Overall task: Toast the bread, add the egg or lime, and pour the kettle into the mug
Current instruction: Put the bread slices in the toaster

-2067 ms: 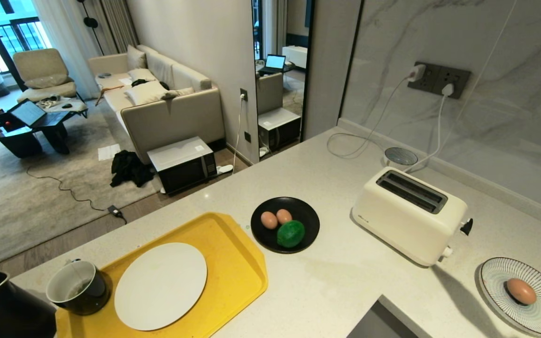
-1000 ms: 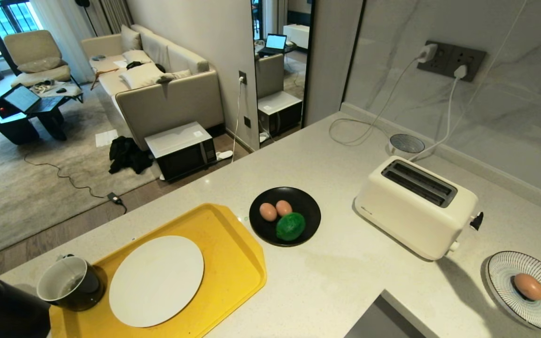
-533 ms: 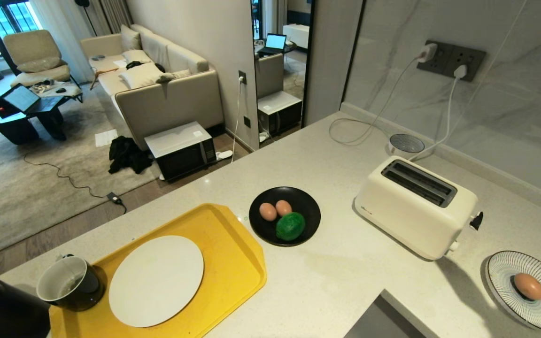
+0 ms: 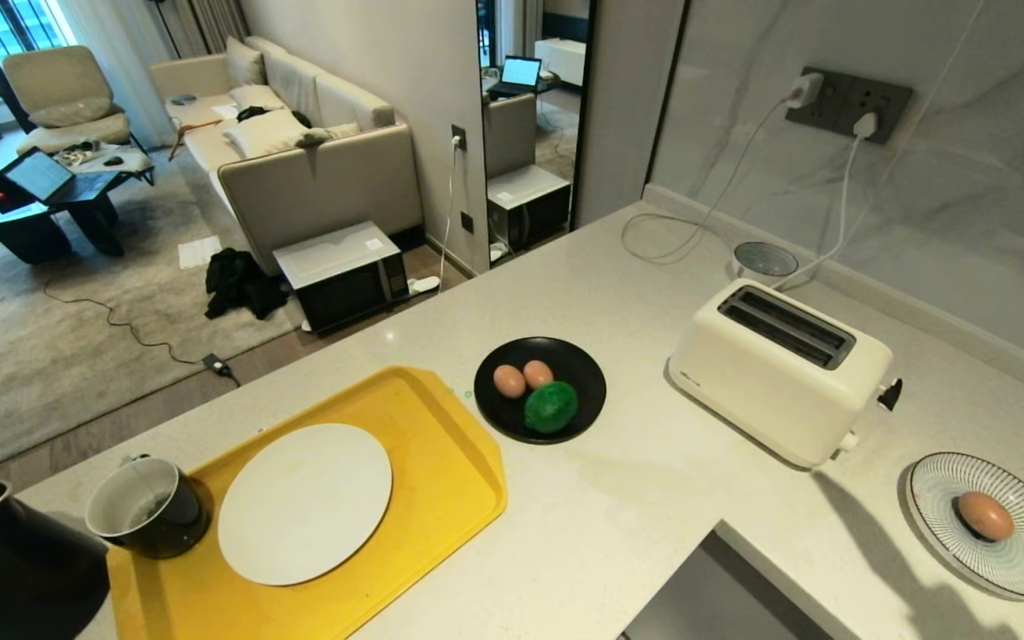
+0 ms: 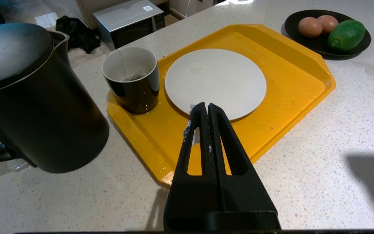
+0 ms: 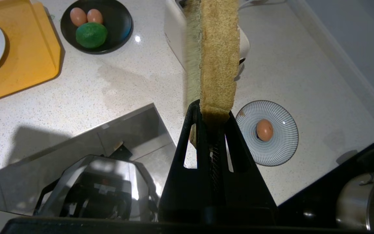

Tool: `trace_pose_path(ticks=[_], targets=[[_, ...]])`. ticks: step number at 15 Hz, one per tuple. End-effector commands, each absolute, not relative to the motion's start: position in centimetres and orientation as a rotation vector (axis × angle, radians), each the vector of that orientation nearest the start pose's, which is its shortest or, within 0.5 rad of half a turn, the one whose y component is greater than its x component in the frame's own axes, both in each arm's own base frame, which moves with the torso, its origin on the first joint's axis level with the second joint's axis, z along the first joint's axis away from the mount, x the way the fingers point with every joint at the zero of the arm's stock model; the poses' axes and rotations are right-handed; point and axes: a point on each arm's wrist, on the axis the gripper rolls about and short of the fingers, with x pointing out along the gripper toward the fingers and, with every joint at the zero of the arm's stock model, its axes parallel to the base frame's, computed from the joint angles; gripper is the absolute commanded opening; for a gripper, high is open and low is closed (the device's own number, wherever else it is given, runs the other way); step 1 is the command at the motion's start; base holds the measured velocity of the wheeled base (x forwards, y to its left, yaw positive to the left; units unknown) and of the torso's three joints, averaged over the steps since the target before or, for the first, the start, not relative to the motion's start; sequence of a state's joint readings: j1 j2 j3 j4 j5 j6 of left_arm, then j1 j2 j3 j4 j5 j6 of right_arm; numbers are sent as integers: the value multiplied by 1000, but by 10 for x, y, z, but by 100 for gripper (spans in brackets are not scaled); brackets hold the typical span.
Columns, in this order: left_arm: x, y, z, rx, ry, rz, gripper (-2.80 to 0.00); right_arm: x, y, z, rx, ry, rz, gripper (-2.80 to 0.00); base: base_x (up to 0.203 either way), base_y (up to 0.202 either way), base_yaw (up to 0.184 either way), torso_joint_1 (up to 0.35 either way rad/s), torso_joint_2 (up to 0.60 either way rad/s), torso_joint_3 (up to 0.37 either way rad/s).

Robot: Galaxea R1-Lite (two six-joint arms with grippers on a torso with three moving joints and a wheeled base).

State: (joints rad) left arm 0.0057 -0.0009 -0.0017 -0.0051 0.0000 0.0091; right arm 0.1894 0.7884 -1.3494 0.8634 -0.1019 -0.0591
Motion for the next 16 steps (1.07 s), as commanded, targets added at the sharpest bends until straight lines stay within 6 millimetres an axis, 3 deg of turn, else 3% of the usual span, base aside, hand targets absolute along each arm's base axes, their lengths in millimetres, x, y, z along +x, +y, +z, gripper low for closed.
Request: trace_pose_path(ticks=[1, 6, 10, 16], targets=[[-23, 0, 76, 9, -8, 7, -280, -6, -3, 338, -104, 301, 96, -280, 0, 0, 0, 0, 0, 0], [-23, 0, 76, 9, -9, 8, -280, -5, -3, 337, -107, 310, 96, -280, 0, 0, 0, 0, 0, 0], [-23, 0, 77, 8, -8, 7, -280, 17, 1, 327, -199, 378, 120, -280, 0, 0, 0, 0, 0, 0], [-23, 0, 76, 0, -9, 11, -280, 99, 17, 328, -346, 380, 155, -280, 0, 0, 0, 0, 0, 0]])
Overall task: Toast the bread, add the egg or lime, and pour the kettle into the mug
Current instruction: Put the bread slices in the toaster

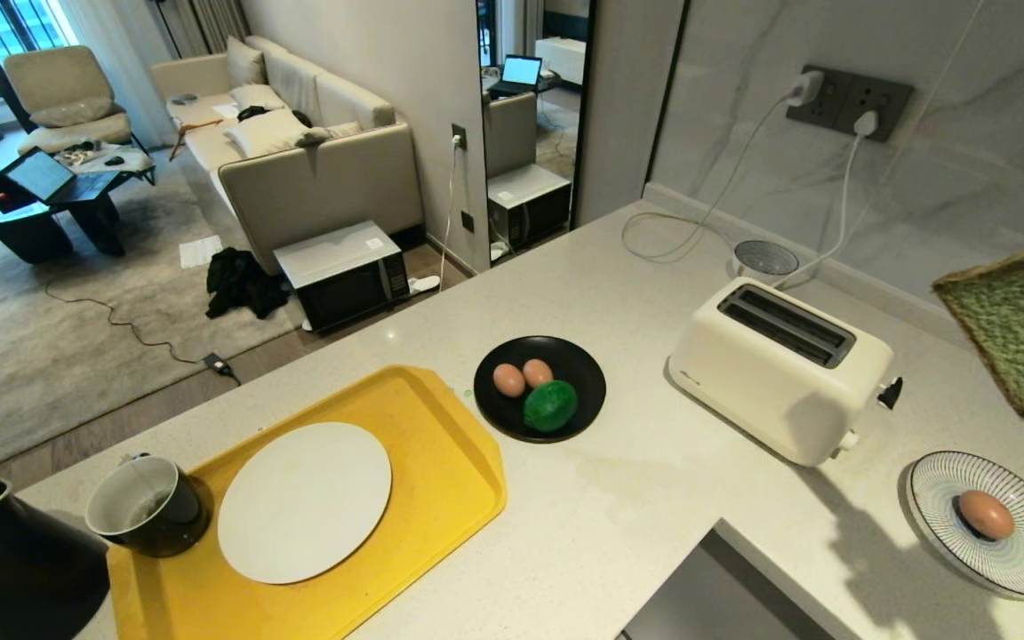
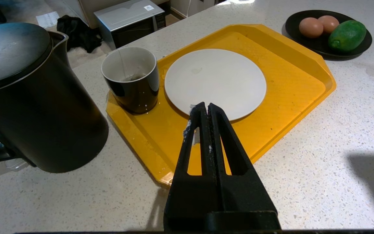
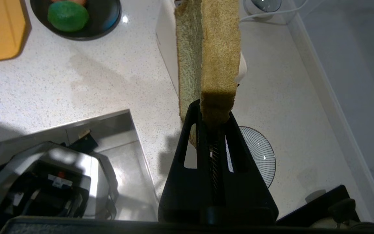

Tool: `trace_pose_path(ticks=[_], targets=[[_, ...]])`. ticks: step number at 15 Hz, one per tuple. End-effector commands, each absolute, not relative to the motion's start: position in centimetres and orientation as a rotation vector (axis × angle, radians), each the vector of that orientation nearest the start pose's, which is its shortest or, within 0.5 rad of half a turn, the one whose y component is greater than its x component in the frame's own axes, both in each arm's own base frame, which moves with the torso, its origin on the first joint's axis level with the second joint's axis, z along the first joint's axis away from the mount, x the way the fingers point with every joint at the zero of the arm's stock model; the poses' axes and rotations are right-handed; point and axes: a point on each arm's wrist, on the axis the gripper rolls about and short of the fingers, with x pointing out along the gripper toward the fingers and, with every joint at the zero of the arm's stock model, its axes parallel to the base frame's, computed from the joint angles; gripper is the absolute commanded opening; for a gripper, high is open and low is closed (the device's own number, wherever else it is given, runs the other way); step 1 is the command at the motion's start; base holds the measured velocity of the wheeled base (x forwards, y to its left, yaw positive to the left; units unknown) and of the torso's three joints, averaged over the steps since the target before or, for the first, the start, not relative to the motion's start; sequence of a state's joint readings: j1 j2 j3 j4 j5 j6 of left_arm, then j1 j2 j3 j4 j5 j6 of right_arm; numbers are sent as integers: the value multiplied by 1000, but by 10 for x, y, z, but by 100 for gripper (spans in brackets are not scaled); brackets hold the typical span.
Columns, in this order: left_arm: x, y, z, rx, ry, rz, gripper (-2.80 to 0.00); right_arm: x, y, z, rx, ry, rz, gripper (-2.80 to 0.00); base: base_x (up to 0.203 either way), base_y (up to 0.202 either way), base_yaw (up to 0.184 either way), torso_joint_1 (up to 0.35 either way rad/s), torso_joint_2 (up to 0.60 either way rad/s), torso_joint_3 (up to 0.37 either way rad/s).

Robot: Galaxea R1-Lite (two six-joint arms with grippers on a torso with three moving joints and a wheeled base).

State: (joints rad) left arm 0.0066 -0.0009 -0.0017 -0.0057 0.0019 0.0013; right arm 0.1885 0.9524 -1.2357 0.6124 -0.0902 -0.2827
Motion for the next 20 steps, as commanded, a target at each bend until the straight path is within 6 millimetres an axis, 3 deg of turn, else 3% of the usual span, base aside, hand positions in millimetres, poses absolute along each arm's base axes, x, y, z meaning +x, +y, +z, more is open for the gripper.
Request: trace_pose_path(ticks=[1, 6, 16, 20], targets=[[-23, 0, 76, 0, -9, 10, -280, 112, 19, 329, -357, 380, 154, -280, 0, 0, 0, 0, 0, 0], [-23, 0, 76, 0, -9, 10, -280, 172, 12, 325, -434, 354, 149, -280, 0, 0, 0, 0, 0, 0], [-23, 0, 76, 2, -9, 11, -280, 284, -28, 313, -454, 396, 253, -280, 0, 0, 0, 0, 0, 0], [-23, 0, 76, 2, -9, 11, -280, 318, -33, 304, -498, 410, 271, -280, 0, 0, 0, 0, 0, 0]])
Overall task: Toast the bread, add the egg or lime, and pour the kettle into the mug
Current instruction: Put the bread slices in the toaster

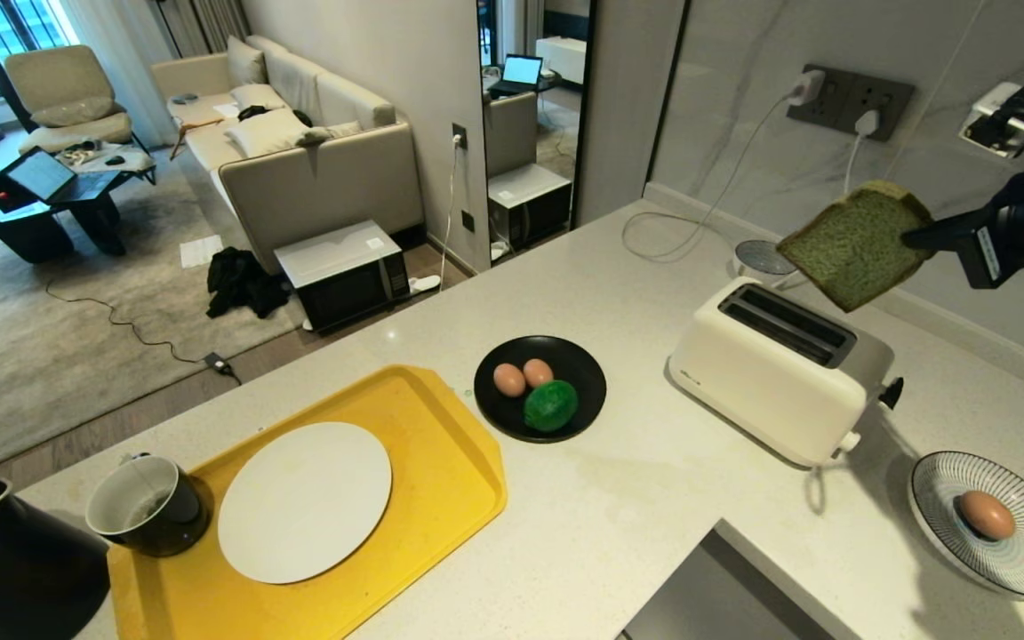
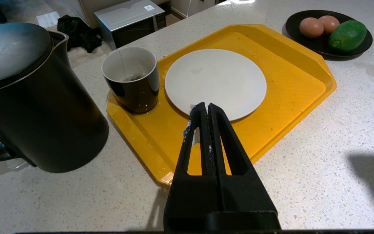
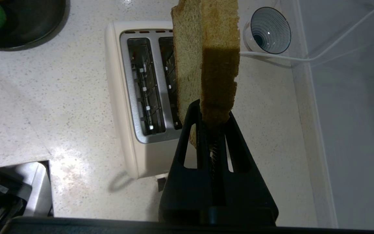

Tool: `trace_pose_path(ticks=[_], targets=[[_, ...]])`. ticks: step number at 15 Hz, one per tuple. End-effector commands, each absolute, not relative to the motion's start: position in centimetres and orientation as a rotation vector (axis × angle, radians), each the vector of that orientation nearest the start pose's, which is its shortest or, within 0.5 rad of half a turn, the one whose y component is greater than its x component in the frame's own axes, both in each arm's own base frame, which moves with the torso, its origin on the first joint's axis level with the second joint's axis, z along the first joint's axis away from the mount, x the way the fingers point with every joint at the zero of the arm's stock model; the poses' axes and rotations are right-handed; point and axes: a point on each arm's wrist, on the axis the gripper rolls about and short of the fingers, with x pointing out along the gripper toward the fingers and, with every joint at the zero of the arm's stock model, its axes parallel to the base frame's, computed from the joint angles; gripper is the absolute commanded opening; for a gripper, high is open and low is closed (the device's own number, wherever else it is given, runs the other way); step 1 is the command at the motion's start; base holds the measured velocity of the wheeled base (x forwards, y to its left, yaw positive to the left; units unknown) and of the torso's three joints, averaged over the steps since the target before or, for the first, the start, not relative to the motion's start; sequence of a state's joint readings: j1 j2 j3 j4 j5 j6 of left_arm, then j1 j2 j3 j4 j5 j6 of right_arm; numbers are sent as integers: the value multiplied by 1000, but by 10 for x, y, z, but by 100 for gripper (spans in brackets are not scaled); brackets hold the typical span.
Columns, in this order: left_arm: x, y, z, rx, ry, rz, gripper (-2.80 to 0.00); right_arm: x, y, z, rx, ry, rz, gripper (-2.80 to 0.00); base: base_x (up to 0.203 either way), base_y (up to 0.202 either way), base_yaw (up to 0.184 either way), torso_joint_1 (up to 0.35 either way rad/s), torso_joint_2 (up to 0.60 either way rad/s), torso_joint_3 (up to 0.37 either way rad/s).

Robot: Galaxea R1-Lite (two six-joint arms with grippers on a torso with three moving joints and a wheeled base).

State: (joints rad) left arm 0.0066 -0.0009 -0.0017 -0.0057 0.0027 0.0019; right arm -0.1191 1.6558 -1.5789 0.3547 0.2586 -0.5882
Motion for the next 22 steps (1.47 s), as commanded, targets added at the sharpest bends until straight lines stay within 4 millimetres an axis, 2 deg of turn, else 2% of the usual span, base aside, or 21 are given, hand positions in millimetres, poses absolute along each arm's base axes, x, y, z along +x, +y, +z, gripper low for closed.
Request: trace_pose_path(ticks=[1, 5, 9, 18, 19, 20, 22], targets=[[-23, 0, 76, 2, -9, 9, -280, 324, -35, 300, -505, 420, 274, -280, 0, 0, 0, 0, 0, 0], [-23, 0, 77, 8, -9, 8, -280, 335, -38, 289, -501, 449, 280, -280, 0, 0, 0, 0, 0, 0], [-23, 0, 77, 8, -10, 9, -280, 338, -38, 278, -498, 488, 294, -280, 0, 0, 0, 0, 0, 0], [-23, 0, 77, 9, -11, 9, -280, 343, -38, 270, -517, 505, 301, -280, 0, 0, 0, 0, 0, 0], [-23, 0, 77, 9, -11, 8, -280, 344, -38, 270, -518, 505, 300, -24, 0, 0, 0, 0, 0, 0], [-23, 0, 77, 9, -11, 9, -280, 344, -38, 269, -517, 508, 302, 0, 0, 0, 0, 0, 0, 0], [-23, 0, 77, 9, -11, 9, -280, 344, -38, 269, -515, 510, 302, 0, 0, 0, 0, 0, 0, 0]])
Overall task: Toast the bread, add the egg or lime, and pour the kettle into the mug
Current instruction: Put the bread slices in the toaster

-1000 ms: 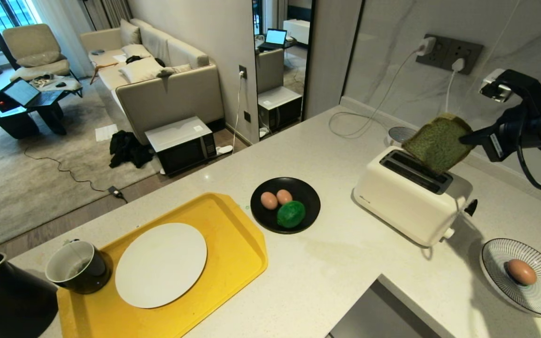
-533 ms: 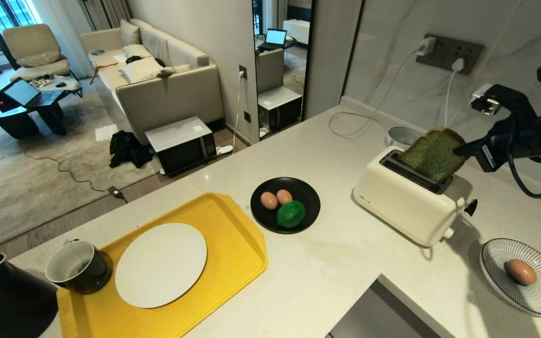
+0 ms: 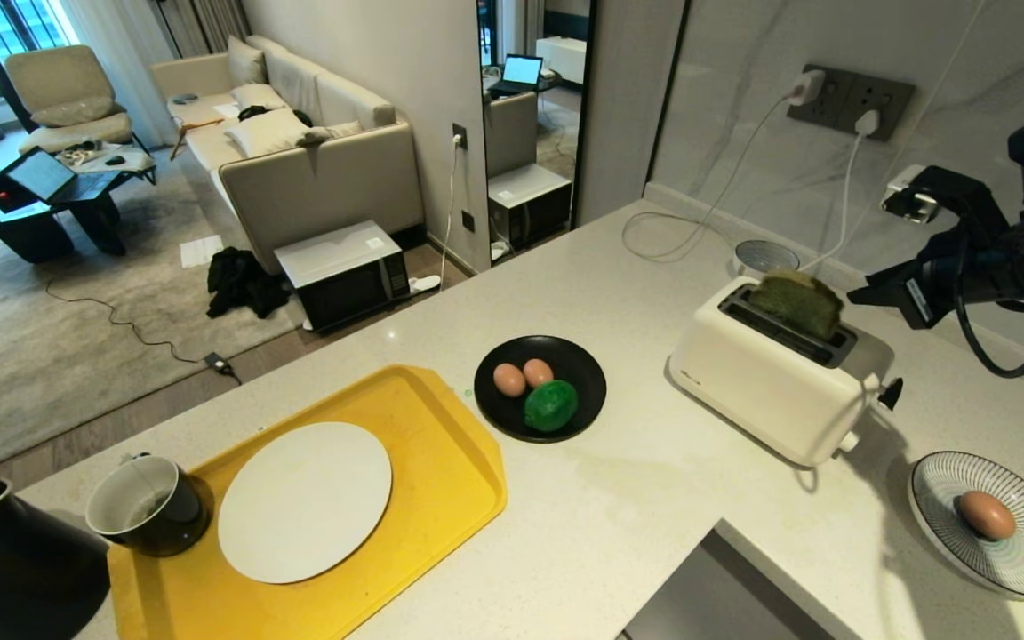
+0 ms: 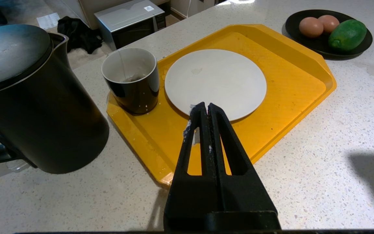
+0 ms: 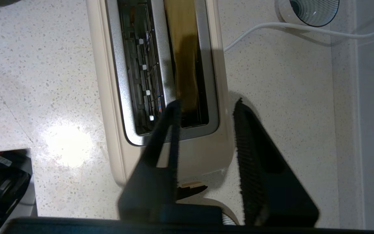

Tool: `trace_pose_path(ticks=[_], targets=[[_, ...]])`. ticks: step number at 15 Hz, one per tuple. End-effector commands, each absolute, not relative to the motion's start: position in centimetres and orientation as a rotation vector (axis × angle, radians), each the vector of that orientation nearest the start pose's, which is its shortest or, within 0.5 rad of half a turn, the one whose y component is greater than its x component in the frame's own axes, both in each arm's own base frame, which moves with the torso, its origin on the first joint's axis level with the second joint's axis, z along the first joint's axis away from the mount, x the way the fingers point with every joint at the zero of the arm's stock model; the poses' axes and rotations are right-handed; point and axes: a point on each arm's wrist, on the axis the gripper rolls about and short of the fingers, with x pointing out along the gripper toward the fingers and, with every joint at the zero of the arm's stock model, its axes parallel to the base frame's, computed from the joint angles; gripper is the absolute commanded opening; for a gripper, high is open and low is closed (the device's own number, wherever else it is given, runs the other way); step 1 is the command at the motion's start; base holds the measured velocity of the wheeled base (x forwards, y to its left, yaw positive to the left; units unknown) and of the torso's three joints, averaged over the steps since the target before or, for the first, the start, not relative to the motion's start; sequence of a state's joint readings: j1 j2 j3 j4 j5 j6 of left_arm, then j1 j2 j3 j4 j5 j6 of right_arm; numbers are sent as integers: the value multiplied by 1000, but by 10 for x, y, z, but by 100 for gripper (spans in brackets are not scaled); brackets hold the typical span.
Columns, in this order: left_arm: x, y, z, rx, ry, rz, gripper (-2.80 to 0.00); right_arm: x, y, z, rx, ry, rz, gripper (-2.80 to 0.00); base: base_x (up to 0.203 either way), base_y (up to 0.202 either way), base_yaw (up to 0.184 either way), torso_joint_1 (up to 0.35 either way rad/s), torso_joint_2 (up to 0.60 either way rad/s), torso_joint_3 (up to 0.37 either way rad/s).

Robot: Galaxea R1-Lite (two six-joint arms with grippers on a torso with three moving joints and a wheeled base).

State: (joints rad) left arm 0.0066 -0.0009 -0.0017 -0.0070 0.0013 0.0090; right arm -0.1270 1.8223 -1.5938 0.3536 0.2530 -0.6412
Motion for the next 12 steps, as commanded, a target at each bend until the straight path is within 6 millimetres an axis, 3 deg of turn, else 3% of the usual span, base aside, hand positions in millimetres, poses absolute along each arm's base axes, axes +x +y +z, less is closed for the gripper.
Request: trace_pose_path(ticks=[1, 6, 10, 11, 12], targets=[[-23, 0, 77, 9, -9, 9, -280, 345, -38, 268, -515, 512, 301, 0, 0, 0, 0, 0, 0, 0], [-23, 0, 77, 6, -11, 9, -280, 339, -38, 276, -512, 490, 293, 0, 0, 0, 0, 0, 0, 0], [-23, 0, 76, 2, -9, 8, -280, 309, -36, 295, -472, 452, 265, 0, 0, 0, 0, 0, 0, 0], [-23, 0, 76, 2, -9, 9, -280, 300, -36, 300, -446, 444, 252, -280, 0, 0, 0, 0, 0, 0], [-23, 0, 77, 2, -9, 9, -280, 290, -36, 304, -405, 434, 235, -280, 0, 0, 0, 0, 0, 0]])
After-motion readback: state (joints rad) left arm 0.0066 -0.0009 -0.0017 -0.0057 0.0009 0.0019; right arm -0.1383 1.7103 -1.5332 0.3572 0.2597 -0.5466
